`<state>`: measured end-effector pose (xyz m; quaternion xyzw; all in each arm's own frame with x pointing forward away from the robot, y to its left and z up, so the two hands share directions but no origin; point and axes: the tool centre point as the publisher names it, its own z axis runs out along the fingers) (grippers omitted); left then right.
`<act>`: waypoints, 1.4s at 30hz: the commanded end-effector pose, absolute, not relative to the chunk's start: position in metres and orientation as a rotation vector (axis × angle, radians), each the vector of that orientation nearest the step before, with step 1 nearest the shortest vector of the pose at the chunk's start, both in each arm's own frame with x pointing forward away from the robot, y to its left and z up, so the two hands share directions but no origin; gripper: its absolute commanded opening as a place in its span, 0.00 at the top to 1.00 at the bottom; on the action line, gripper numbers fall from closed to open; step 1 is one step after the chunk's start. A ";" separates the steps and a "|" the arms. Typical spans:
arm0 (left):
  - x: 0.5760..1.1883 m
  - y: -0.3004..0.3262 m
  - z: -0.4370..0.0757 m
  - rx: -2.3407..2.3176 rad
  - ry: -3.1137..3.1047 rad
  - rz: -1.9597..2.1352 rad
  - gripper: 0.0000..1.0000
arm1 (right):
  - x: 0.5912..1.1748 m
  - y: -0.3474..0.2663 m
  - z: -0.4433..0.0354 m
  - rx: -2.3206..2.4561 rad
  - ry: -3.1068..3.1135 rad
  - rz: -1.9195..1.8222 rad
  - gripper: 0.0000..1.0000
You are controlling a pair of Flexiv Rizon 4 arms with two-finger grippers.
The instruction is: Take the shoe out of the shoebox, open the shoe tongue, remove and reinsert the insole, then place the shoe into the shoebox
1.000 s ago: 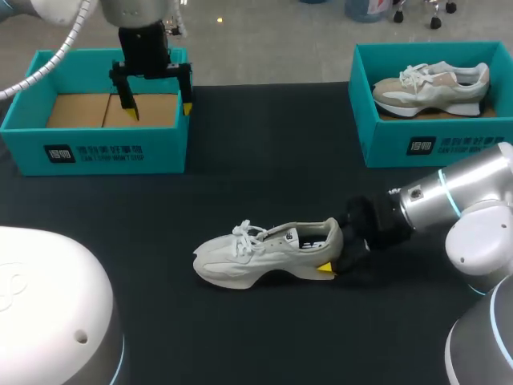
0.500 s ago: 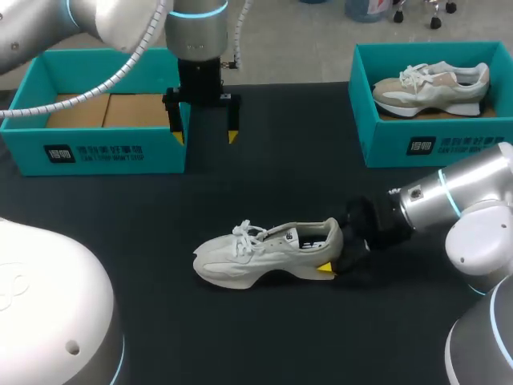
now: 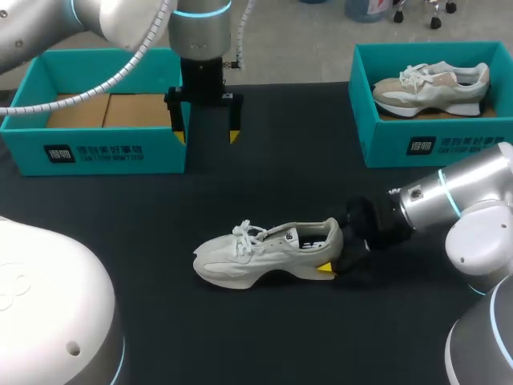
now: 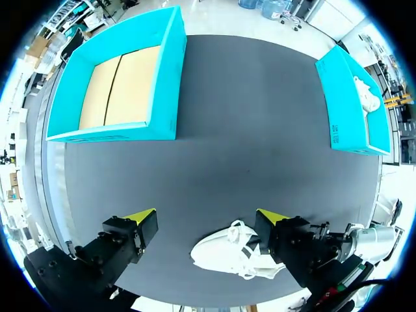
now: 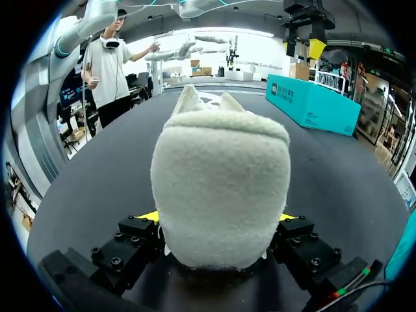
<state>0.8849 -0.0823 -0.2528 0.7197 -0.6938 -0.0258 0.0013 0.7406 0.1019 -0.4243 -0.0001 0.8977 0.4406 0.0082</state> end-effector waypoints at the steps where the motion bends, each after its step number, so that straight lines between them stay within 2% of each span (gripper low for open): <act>1: 0.881 -0.087 -0.254 2.255 -2.181 -0.086 0.00 | 0.741 0.102 -0.424 0.002 2.807 1.371 1.00; 22: 0.777 -0.166 -0.271 2.126 -2.241 -0.044 0.00 | 0.741 0.102 -0.424 0.002 2.807 1.371 1.00; 42: 0.758 -0.224 -0.320 1.866 -2.458 -0.156 0.00 | 0.741 0.102 -0.424 0.002 2.807 1.371 1.00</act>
